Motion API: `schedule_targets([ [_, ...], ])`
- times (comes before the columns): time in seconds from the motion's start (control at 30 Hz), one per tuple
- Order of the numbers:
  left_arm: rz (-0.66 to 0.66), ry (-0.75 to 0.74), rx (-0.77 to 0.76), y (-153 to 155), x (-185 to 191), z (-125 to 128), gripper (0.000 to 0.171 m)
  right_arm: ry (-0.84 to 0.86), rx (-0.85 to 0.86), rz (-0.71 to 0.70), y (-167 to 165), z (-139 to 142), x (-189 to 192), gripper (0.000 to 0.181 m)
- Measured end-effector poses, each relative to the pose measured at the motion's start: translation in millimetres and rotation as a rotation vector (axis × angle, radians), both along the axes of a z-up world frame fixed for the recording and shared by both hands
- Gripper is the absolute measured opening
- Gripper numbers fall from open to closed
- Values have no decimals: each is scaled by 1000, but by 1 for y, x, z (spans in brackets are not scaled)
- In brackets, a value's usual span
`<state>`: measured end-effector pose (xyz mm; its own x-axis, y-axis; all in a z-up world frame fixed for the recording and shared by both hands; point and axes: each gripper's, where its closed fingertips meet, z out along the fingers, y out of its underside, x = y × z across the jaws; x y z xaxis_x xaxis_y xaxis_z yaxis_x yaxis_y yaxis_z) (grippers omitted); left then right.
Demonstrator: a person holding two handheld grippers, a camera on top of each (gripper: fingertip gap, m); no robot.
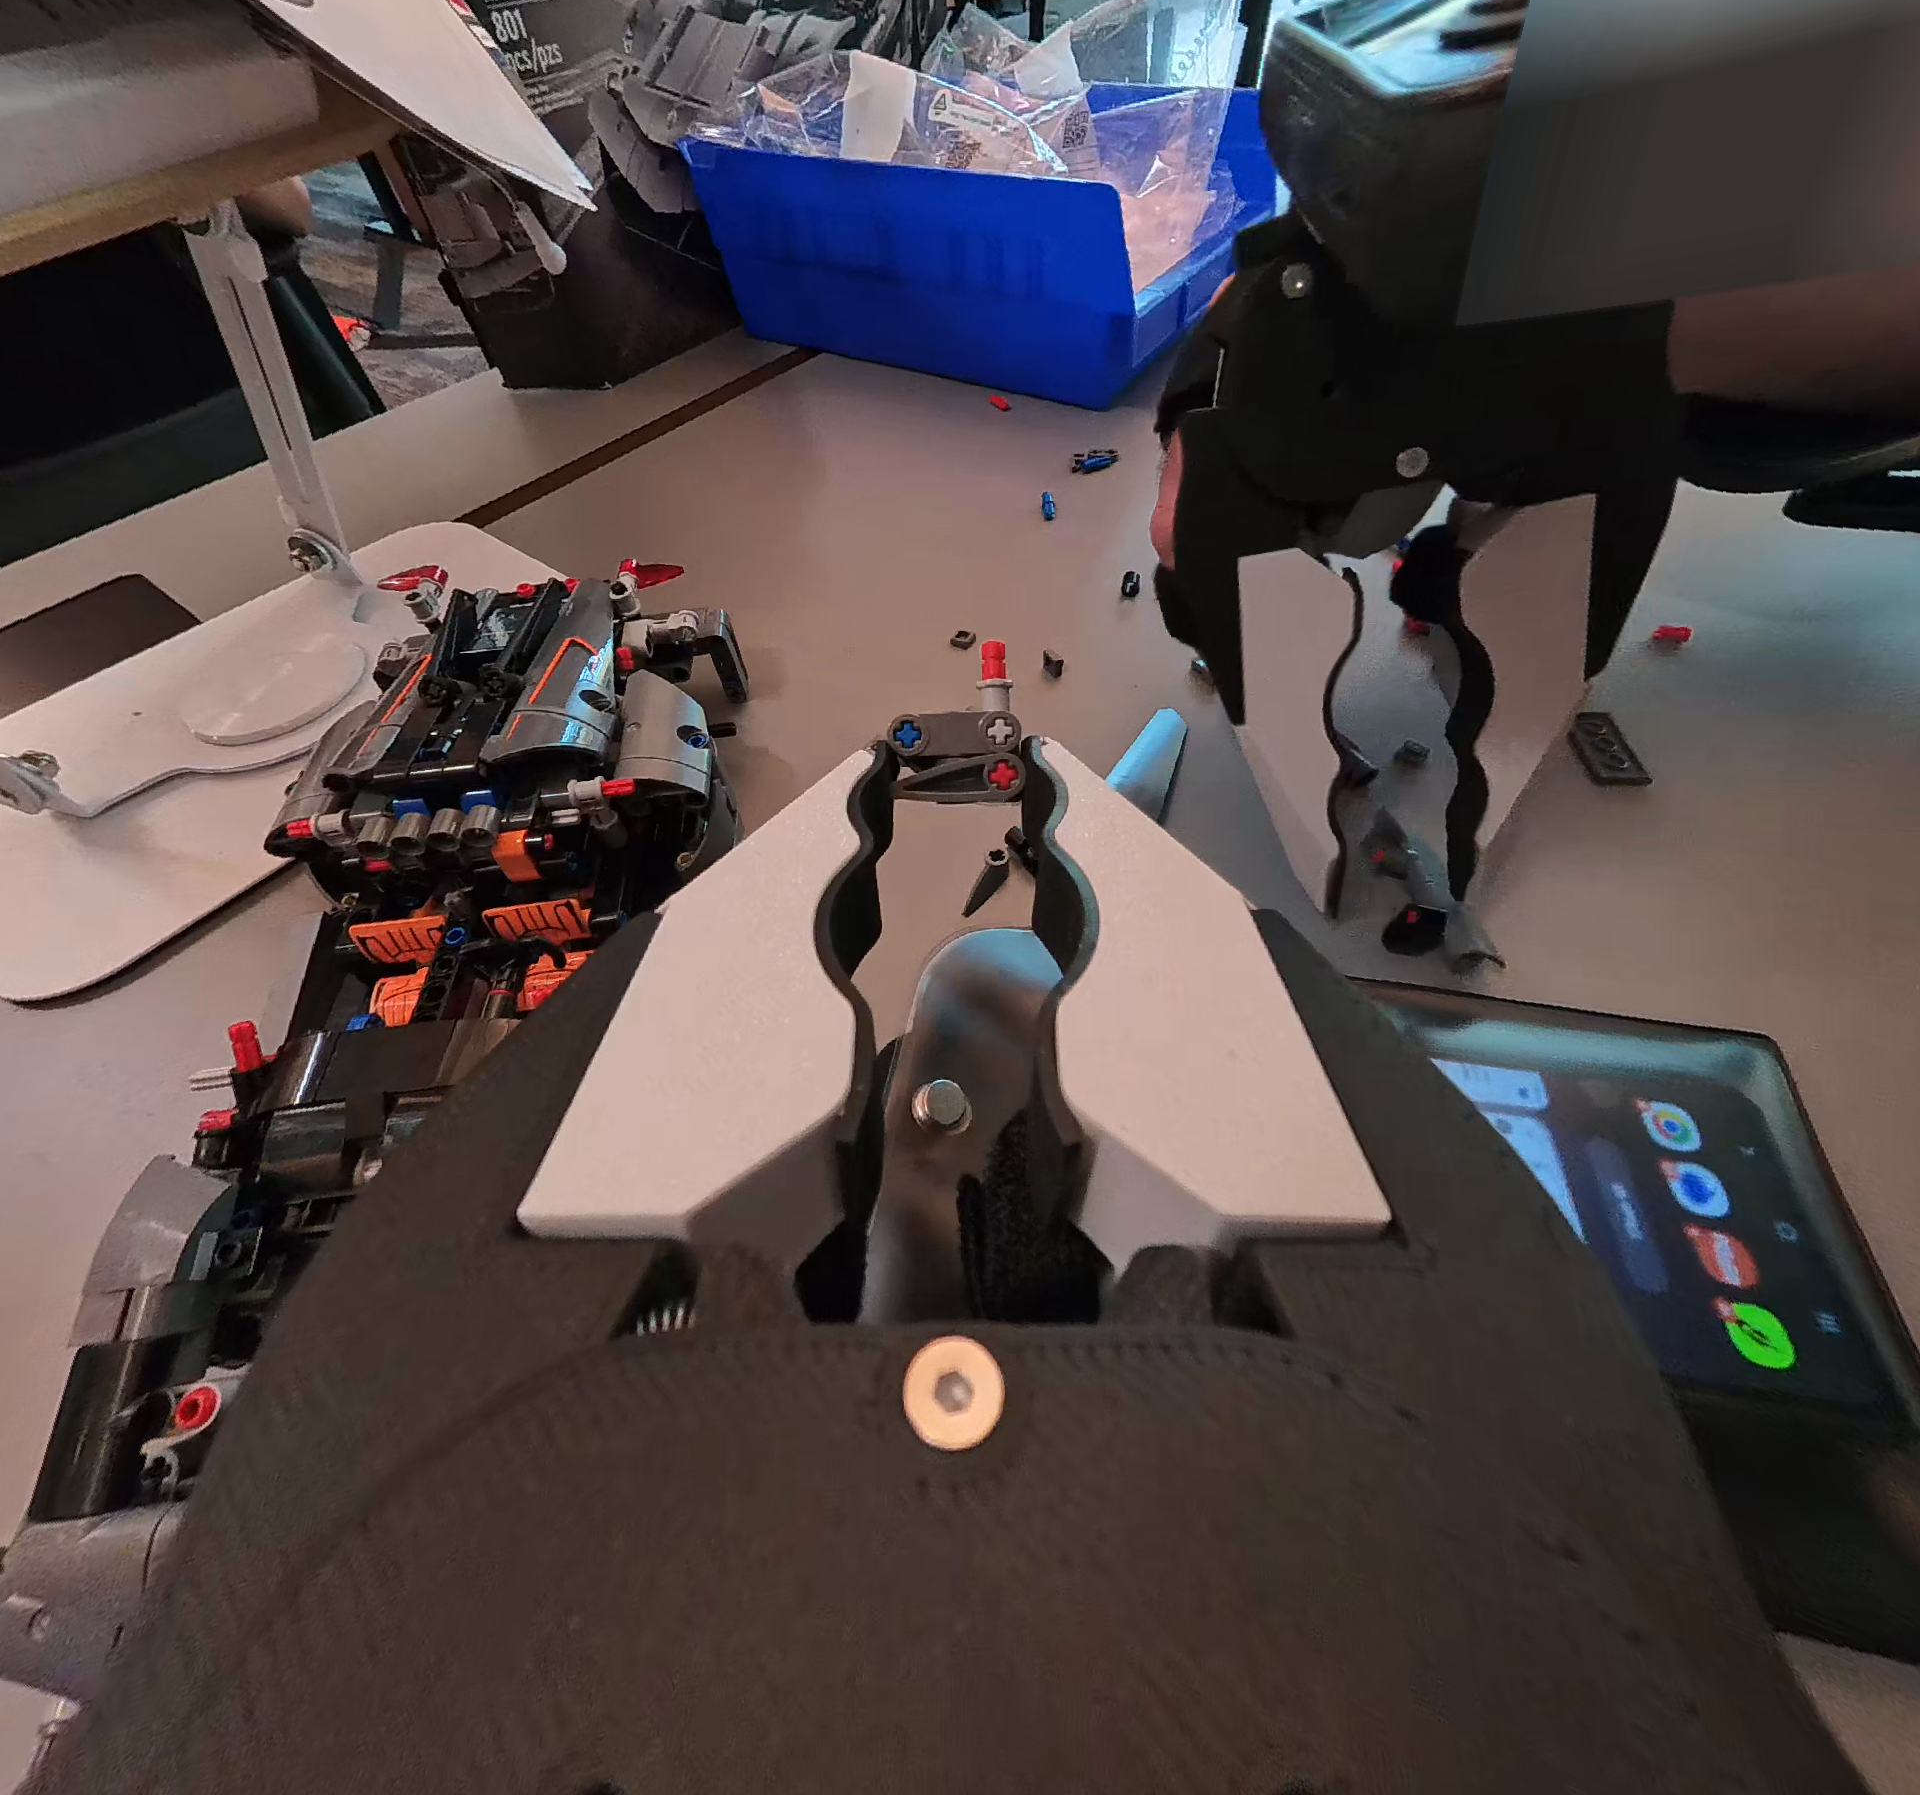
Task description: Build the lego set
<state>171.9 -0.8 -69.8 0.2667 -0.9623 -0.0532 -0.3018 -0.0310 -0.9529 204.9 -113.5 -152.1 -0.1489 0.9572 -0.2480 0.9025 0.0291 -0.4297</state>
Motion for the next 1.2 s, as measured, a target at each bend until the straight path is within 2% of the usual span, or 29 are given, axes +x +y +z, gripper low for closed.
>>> schedule_targets([
  [0.37,0,-3,-8,3,-1,-2,22,-35,-165,-162,2,0,-4,25],
  [0.7,1,-4,-13,4,-1,-3,23,-35,-221,-157,-5,-2,-9,16],
  [0.93,2,-4,-13,5,-1,-3,23,-25,-173,-129,-4,0,-9,14],
  [1.2,0,-6,-19,5,0,-4,22,76,-13,-51,5,14,-17,13],
])
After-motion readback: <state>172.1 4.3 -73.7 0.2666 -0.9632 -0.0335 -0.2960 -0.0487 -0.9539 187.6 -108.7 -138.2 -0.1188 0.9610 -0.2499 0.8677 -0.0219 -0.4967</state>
